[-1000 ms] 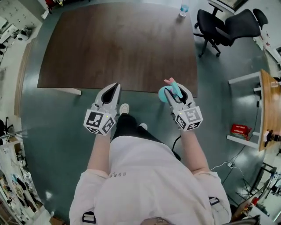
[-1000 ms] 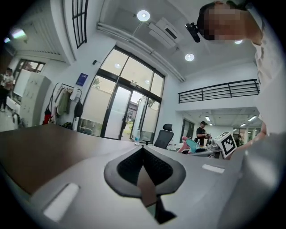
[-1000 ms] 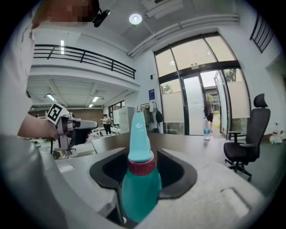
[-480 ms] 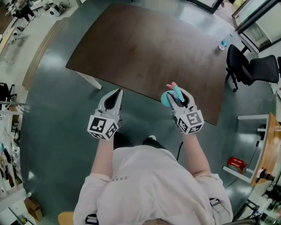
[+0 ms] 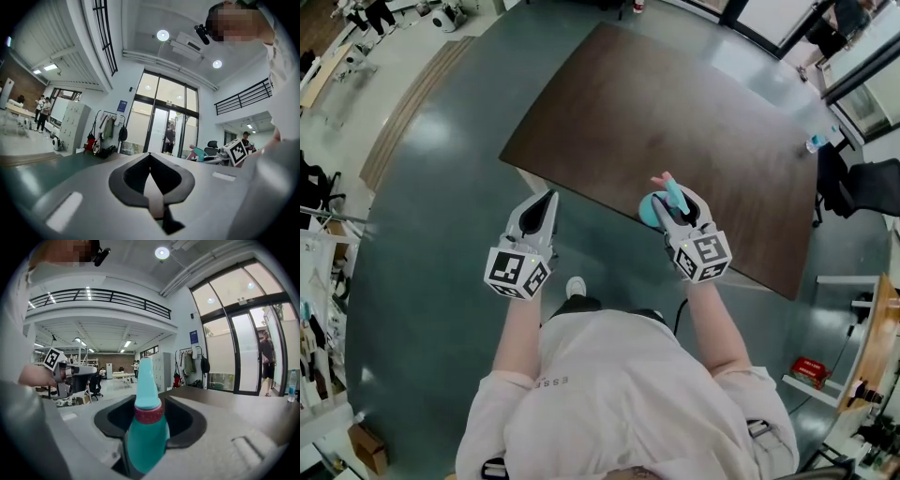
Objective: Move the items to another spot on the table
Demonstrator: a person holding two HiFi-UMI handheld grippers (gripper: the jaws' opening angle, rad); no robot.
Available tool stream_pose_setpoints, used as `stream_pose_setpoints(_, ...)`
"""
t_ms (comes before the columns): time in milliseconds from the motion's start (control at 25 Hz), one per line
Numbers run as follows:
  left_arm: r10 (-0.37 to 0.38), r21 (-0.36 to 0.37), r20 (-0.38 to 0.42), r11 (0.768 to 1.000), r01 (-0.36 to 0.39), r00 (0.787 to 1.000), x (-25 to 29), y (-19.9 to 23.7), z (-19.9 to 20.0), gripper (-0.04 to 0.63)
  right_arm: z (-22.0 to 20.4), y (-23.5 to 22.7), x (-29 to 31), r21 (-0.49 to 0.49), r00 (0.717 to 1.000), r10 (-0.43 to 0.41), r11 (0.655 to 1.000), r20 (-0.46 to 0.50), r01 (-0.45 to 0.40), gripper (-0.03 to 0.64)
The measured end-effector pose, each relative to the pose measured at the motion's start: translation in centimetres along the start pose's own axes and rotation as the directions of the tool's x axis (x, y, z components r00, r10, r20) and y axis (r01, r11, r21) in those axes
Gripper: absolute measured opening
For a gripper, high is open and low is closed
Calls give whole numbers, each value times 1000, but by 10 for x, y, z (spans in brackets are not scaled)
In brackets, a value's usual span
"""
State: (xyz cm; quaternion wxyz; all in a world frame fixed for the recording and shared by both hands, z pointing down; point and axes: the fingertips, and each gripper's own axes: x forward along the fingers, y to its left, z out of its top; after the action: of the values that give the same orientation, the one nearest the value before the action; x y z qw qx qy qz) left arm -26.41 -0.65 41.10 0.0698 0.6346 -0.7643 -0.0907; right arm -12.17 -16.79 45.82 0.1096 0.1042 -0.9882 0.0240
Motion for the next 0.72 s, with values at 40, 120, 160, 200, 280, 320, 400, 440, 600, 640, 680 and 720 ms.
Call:
stream_pose_setpoints(40, 6, 6, 4, 1000, -6, 1000, -6, 17, 6, 15, 5, 11, 16, -2, 1000, 9, 1000, 2, -9, 179)
stream_pose_setpoints(120, 18, 15, 5, 1000, -18, 1000, -16, 46, 13, 15, 14, 29, 43, -8, 1000, 27, 1000, 4, -27, 179)
stream_pose_setpoints(160, 27, 15, 5, 1000, -27, 1000, -20, 59, 16, 15, 17, 36, 55, -11, 999, 35, 999, 4, -35, 179)
stream_pose_setpoints(200, 38, 12, 7, 999, -38, 999, -24, 72, 19, 15, 20, 42, 67, -12, 999, 42, 999, 3, -42, 179)
stream_pose_setpoints(280, 64, 4, 13, 998, -64, 998, -30, 95, 23, 15, 25, 53, 89, -13, 998, 60, 998, -3, -60, 179)
stream_pose_setpoints(320, 79, -2, 16, 997, -79, 997, -33, 105, 23, 15, 28, 59, 100, -19, 997, 71, 997, -5, -71, 179)
stream_pose_setpoints(400, 114, -19, 22, 993, -113, 993, -39, 125, 22, 15, 33, 72, 119, -48, 995, 97, 994, -5, -97, 179)
stream_pose_setpoints(440, 128, -31, 24, 991, -127, 991, -42, 133, 21, 15, 36, 79, 128, -65, 994, 110, 992, -4, -111, 179)
stream_pose_setpoints(600, 154, -59, 4, 986, -154, 988, -42, 159, 9, 15, 39, 97, 166, -85, 987, 159, 984, -7, -159, 179)
stream_pose_setpoints(640, 159, -61, -1, 985, -158, 987, -40, 166, 7, 15, 39, 99, 177, -84, 986, 169, 982, -8, -169, 179)
stream_pose_setpoints(680, 163, -63, -4, 985, -163, 987, -38, 174, 6, 15, 39, 101, 188, -84, 984, 177, 981, -9, -177, 179)
stream_pose_setpoints(720, 167, -64, -7, 984, -168, 986, -35, 182, 6, 15, 38, 102, 200, -83, 983, 184, 979, -10, -184, 179)
